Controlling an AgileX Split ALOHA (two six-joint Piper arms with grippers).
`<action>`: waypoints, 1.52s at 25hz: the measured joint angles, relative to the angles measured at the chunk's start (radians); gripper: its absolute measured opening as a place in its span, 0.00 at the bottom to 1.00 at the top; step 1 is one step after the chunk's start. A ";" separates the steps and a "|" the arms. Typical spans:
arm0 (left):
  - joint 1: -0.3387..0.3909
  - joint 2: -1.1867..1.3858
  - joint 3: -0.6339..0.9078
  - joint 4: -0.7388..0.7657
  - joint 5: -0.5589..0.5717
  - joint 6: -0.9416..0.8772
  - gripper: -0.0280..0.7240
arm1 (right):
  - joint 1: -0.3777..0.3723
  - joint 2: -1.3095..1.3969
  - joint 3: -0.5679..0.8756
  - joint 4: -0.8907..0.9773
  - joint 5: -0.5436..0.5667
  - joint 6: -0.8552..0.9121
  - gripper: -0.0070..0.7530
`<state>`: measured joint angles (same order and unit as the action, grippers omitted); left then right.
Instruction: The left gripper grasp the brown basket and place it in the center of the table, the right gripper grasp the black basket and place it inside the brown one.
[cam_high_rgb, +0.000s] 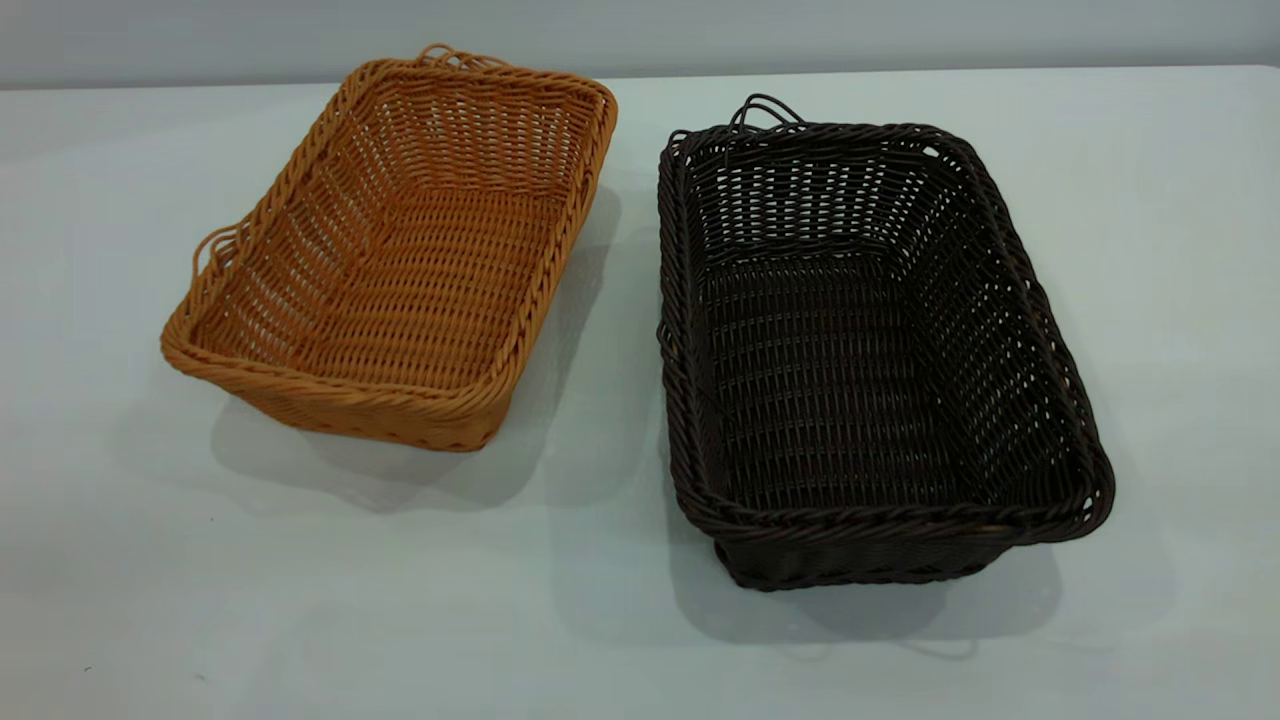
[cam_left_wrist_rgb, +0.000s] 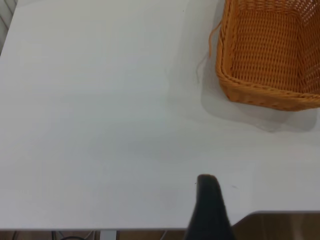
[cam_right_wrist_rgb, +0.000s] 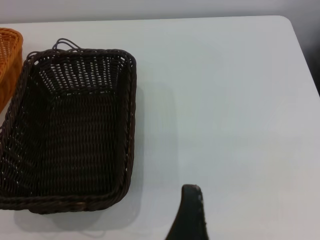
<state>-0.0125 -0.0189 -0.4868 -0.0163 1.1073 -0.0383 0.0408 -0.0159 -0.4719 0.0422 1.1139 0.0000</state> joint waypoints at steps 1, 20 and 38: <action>0.000 0.000 0.000 0.000 0.000 0.000 0.70 | 0.001 0.000 0.000 0.000 -0.002 0.000 0.75; 0.000 0.856 -0.212 -0.001 -0.401 0.117 0.76 | 0.022 0.901 -0.061 0.652 -0.192 -0.438 0.83; 0.000 1.179 -0.282 -0.001 -0.601 0.178 0.76 | 0.378 1.753 -0.072 1.559 -0.445 -0.221 0.74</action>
<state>-0.0125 1.1596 -0.7692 -0.0170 0.5065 0.1401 0.4193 1.7369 -0.5437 1.6013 0.6689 -0.2212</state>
